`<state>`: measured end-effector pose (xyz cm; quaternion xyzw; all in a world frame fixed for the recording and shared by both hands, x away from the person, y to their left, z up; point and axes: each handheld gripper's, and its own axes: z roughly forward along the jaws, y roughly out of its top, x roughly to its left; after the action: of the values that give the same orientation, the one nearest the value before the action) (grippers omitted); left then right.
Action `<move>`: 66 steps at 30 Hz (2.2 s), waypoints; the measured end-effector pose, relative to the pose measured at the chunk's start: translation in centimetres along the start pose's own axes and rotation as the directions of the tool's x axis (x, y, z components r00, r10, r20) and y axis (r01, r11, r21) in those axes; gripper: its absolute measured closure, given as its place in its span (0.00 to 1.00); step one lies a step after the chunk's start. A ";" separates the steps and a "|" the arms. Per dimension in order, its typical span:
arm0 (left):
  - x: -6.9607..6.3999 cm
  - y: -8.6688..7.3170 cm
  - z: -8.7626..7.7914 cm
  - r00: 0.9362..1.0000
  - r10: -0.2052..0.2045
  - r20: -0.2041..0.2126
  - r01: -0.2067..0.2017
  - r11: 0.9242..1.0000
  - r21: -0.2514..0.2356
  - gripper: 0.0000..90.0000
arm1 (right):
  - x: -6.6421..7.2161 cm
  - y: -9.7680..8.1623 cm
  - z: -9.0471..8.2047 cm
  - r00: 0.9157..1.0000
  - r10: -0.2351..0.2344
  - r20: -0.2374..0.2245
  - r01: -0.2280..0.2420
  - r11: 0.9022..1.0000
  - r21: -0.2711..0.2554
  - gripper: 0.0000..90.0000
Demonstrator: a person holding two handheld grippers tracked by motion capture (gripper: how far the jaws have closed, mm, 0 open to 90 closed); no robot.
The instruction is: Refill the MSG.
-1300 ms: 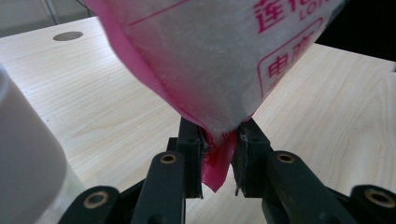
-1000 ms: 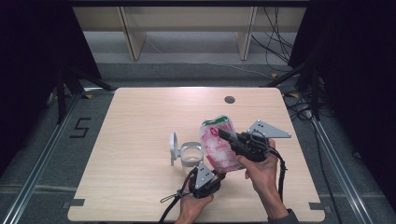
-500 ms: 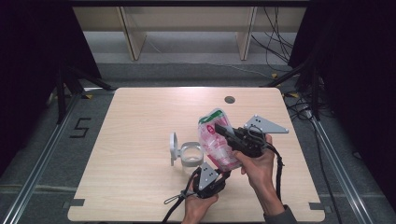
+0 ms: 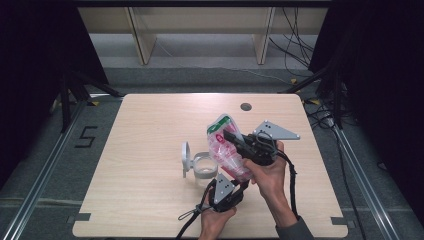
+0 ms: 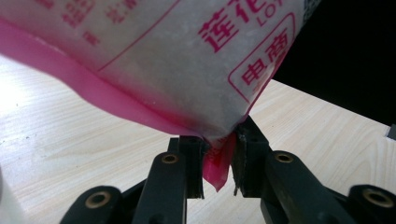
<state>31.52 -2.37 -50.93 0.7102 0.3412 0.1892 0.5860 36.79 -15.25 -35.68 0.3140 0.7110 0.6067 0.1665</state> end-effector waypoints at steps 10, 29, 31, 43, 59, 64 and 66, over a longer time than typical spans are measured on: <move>-0.1 -0.1 0.1 1.000 0.015 0.005 -0.015 1.000 -0.009 0.84 | 0.3 0.0 1.0 1.000 -0.008 -0.005 0.009 1.000 0.015 1.00; -0.3 0.3 0.7 1.000 0.021 -0.002 -0.021 1.000 -0.018 0.84 | 0.6 0.2 1.7 0.999 -0.041 -0.001 0.041 0.999 0.032 1.00; -0.4 0.3 0.7 1.000 0.019 -0.002 -0.019 1.000 -0.018 0.84 | 0.7 0.2 1.8 0.999 -0.044 0.017 0.043 0.998 0.046 1.00; -0.5 0.3 1.0 1.000 0.020 -0.005 -0.020 0.999 -0.027 0.84 | 0.8 0.3 2.5 0.997 -0.079 0.010 0.078 0.995 0.060 1.00; -0.6 0.4 1.4 1.000 0.020 -0.008 -0.020 0.999 -0.033 0.84 | 0.8 0.4 3.2 0.994 -0.106 0.016 0.105 0.992 0.076 1.00; -0.4 0.4 1.5 1.000 0.019 -0.004 -0.019 0.999 -0.036 0.84 | 0.9 0.3 3.4 0.996 -0.089 0.007 0.088 0.992 0.085 1.00; -0.4 0.4 1.4 1.000 0.018 -0.005 -0.018 0.999 -0.033 0.84 | 1.0 0.3 3.6 0.994 -0.108 0.007 0.107 0.990 0.095 1.00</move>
<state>32.30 -3.71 -50.82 0.7030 0.3329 0.2015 0.5952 38.41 -11.84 -35.97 0.2866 0.7539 0.5605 0.1880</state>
